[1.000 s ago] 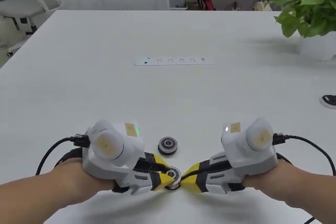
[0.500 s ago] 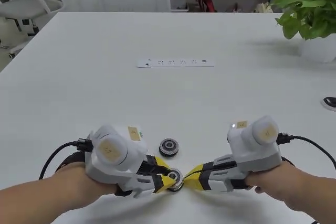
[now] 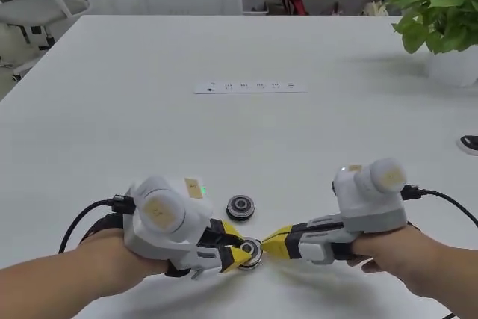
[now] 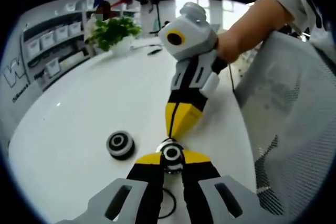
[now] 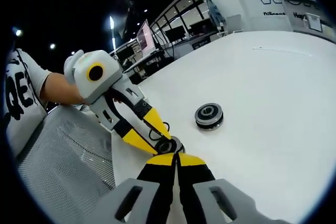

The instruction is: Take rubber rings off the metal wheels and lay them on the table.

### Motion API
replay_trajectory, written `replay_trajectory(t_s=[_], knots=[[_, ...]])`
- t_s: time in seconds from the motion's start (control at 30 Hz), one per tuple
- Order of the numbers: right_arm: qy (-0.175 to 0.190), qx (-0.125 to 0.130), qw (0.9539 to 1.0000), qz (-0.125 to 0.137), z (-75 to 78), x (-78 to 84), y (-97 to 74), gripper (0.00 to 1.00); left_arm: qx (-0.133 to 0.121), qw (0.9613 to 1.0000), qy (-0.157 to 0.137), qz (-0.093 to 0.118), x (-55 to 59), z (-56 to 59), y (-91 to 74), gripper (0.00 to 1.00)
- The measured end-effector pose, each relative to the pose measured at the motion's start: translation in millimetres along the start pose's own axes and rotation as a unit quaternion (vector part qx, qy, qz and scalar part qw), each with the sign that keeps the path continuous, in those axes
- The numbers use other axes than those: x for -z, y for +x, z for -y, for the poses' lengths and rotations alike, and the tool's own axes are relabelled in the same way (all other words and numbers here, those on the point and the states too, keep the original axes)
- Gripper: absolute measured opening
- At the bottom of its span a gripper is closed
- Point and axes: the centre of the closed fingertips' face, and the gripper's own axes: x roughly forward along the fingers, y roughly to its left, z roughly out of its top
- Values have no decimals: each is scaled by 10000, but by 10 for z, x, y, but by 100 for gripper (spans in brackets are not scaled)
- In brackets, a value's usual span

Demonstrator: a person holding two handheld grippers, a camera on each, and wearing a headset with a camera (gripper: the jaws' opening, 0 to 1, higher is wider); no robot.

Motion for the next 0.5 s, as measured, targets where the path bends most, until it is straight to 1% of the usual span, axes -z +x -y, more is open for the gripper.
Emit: replay_trajectory(t_s=[0.2,0.5], knots=[[78,-65,9999,29,-15,-2,3,0,-24,10000,6,-33,-4,0,2,13],[8,-142,9999,1,-78,-13,13,0,-60,9999,45,-109,-3,2,4,12]])
